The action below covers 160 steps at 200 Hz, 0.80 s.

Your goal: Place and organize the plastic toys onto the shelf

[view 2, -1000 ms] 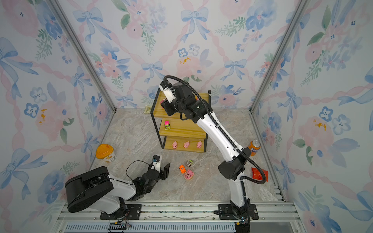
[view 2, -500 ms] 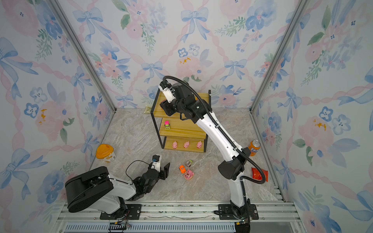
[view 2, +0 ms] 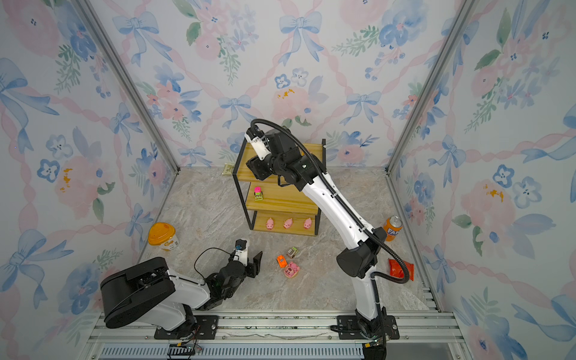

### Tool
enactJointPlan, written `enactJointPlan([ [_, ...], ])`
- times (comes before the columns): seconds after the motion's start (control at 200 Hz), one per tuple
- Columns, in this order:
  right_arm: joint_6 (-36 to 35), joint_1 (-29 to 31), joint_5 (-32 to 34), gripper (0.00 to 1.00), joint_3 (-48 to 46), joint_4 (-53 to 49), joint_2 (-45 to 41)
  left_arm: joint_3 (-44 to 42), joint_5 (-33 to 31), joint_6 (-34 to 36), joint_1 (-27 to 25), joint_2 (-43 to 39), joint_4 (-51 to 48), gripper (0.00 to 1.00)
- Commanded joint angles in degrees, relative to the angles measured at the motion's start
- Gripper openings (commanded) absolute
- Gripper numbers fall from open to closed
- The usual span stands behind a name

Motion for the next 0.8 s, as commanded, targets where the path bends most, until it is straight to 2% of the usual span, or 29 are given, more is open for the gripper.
enactJointPlan([
  [0.0,-1.3,0.2,1.4,0.60,-1.5,0.3,-2.5,-0.8,-0.6,-0.4,0.5,-0.5,-0.8,0.68],
  [0.12,-2.4,0.5,2.9,0.64,-4.0,0.7,-4.6,-0.8,-0.6,-0.5,0.5,-0.5,-0.8,0.68],
  [0.39,-2.8,0.7,4.6,0.66,-11.1,2.6,-9.6,-0.6,-0.4,-0.5,0.5,-0.3,-0.8,0.68],
  [0.795,-2.7,0.6,4.2,0.56,-12.2,1.7,-9.6,-0.5,0.2,-0.6,0.5,-0.5,-0.8,0.68],
])
